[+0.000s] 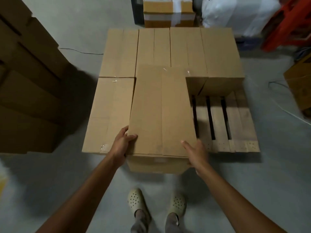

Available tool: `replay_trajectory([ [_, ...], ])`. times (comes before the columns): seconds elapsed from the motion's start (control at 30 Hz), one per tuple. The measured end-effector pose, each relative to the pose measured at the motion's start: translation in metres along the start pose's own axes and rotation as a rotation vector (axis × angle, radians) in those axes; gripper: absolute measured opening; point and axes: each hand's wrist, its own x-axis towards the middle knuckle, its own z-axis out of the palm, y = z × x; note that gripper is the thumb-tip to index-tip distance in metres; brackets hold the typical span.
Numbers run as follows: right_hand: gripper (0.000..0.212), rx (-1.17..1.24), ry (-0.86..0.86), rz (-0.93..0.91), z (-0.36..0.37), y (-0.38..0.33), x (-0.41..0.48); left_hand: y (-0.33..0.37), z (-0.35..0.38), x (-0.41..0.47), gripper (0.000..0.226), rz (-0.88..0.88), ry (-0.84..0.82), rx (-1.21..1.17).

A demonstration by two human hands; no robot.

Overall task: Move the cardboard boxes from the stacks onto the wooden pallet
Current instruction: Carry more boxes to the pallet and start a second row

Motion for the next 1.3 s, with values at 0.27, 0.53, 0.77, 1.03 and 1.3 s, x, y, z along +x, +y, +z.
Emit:
replay_trajectory([
  [0.27, 0.063, -0.105, -0.066, 0.027, 0.056, 0.075, 0.041, -0.092, -0.025, 0.077, 0.051, -0.013, 0.007, 0.075],
  [0.53, 0.075, -0.089, -0.153, 0.066, 0.105, 0.110, 0.079, -0.135, -0.038, 0.124, 0.052, 0.062, 0.146, 0.307],
  [0.77, 0.079, -0.164, -0.186, 0.091, 0.128, 0.125, 0.103, -0.164, -0.048, 0.137, 0.049, 0.187, 0.121, 0.683],
  [1.03, 0.153, -0.347, -0.329, 0.061, 0.146, 0.123, 0.129, -0.187, -0.079, 0.154, 0.100, 0.532, -0.108, 1.301],
  [1.3, 0.153, -0.659, -0.313, -0.064, 0.168, 0.118, 0.151, -0.191, -0.107, 0.218, 0.153, 0.655, -0.098, 1.771],
])
